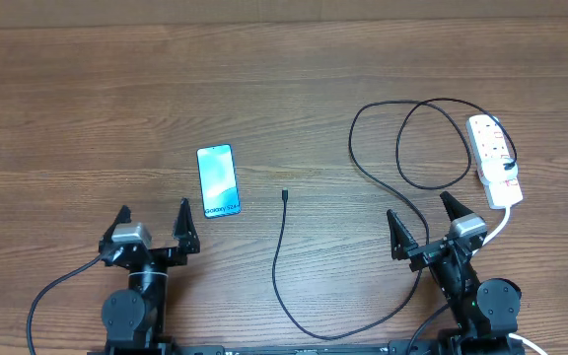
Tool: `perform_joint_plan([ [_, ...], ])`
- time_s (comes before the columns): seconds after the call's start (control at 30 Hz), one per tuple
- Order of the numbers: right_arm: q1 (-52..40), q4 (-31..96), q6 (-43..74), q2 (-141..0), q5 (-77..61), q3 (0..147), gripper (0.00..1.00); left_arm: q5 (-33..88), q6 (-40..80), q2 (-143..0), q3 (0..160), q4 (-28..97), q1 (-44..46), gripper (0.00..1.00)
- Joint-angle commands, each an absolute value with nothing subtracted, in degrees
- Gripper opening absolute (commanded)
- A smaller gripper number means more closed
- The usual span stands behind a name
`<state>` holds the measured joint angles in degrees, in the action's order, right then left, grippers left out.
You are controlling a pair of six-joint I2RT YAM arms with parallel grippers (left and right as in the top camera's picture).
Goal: Plug charger to phone and switch on socket
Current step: 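Raise the left arm and move the left gripper over the phone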
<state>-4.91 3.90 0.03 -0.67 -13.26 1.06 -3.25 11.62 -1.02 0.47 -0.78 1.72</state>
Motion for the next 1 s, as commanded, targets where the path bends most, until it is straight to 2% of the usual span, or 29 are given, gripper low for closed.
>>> perform_joint_plan([
  [0.0,-5.08,3.55,0.23,-0.34,-13.15,0.47,1.00,-3.01,11.79,-0.49,0.27,-3.42,1.19,1.00],
  [0.17,-5.08,3.55,0.23,-0.34,-13.15,0.47,1.00,-2.98,11.79,-0.49,0.27,-7.01,1.19,1.00],
  [0.5,-5.08,3.55,0.23,-0.34,-13.15,0.47,1.00,-2.92,11.84,-0.49,0.30,-32.10,1.19,1.00],
  [0.63,-5.08,3.55,0.23,-0.34,-13.15,0.47,1.00,-2.04,11.84,-0.49,1.76,-37.76,1.19,1.00],
  [0.8,-5.08,3.55,0.23,-0.34,-13.15,0.47,1.00,2.72,12.49,-0.51,8.25,-36.80,1.19,1.00],
  [0.97,-5.08,3.55,0.23,-0.34,-13.15,0.47,1.00,2.87,12.45,-2.83,20.82,-23.88,1.19,1.00],
])
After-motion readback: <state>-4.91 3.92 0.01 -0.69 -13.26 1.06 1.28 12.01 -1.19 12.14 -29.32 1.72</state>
